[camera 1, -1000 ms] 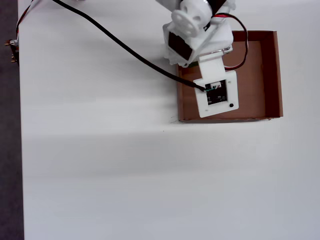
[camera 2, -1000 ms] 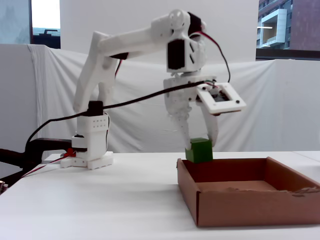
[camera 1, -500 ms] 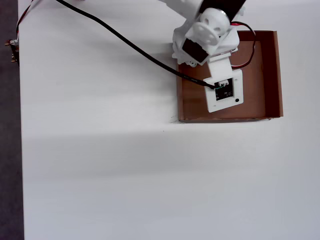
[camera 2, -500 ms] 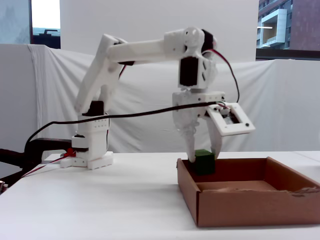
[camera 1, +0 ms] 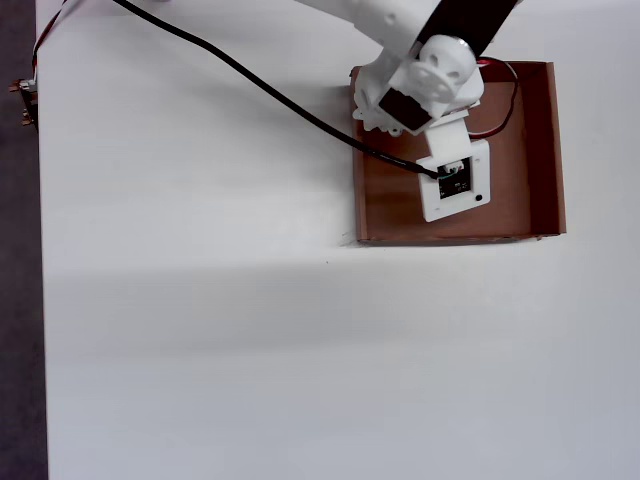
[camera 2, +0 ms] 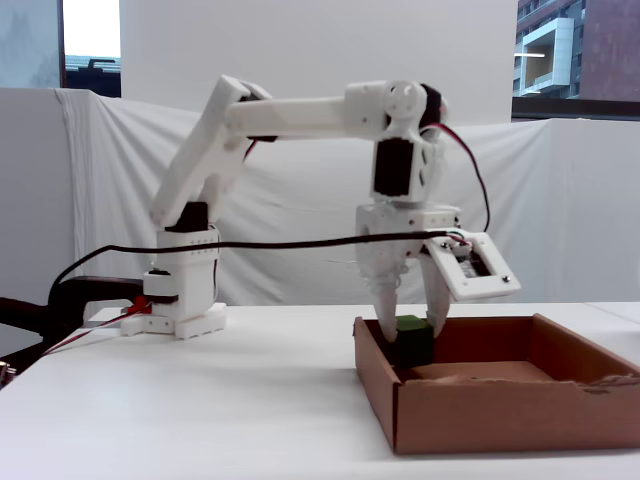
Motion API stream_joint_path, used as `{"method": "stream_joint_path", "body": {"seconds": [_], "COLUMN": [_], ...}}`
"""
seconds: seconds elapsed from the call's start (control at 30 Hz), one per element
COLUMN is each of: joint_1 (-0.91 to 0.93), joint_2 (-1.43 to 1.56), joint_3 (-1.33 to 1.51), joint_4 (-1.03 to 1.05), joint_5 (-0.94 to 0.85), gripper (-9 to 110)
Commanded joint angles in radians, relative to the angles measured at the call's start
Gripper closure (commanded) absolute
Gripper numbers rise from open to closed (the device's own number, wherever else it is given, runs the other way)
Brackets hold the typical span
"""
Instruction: Grasp a green cube and put it in a box.
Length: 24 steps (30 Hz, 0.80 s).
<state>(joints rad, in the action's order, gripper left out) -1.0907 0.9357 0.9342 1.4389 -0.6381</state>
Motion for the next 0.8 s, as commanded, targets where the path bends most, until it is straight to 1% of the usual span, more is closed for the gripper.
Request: {"method": "stream_joint_path", "body": {"seconds": [0.0,0.13,0.3,0.43,0.63,0.77], "joint_1": [-0.014,-0.021,-0.020,0.003,0.051,0.092], "joint_2": [0.003,-0.005,0.005,0.021,0.075,0.140], "joint_3": [-0.060,-0.064,-0.058,-0.043,-0.035,0.020], "joint_4": [0.003,0.003,0.003,0.006,0.008,0.008], "joint_5": [0.003,0.003,0.003,-0.005,-0.006,-0.006], "gripper": [89,89,83,81,81,81]}}
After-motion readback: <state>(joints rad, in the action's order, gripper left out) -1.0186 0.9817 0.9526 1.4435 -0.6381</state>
